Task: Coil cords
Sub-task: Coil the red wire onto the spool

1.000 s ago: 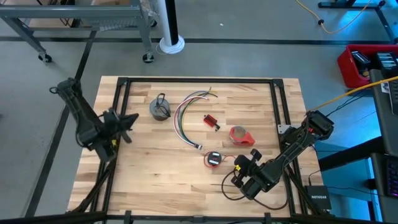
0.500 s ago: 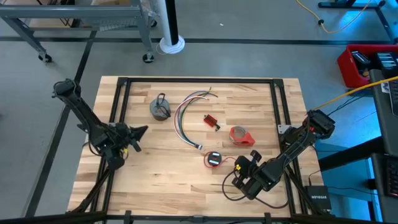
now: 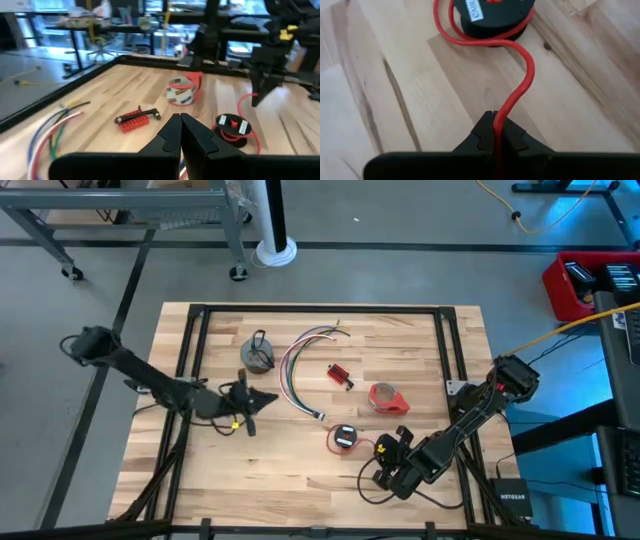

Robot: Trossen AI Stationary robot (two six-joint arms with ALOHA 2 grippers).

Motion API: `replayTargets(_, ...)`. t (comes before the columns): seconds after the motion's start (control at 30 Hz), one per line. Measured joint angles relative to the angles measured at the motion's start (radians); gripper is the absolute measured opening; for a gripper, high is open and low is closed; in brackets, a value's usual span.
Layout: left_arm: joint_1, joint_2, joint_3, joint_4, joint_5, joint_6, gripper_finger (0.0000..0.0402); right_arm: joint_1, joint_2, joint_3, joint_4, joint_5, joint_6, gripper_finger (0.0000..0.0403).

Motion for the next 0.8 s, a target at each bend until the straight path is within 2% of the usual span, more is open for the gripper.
replayTargets(0.1, 0.099, 0.0, 0.0, -0.037, 0.139, -0.028, 0.0, 0.0, 0.0, 0.0, 0.001, -0.024, -0.027, 0.0001)
replayTargets(0.23, 0.212, 0.0, 0.0, -0.079, 0.264, -0.102, 0.0, 0.0, 0.0, 0.0, -0.006, -0.033, -0.05, 0.0001)
replayTargets(0.37, 0.276, 0.001, 0.0, -0.067, 0.384, -0.157, 0.0, 0.0, 0.0, 0.0, -0.033, -0.065, -0.036, 0.0001)
replayTargets(0.57, 0.278, 0.066, 0.0, -0.04, 0.412, -0.223, 0.0, 0.0, 0.0, -0.014, -0.096, -0.074, 0.023, 0.0001)
replayTargets(0.8, 0.233, 0.311, 0.007, 0.154, 0.44, -0.235, 0.0, 0.0, 0.0, -0.069, -0.098, -0.066, 0.126, 0.0001)
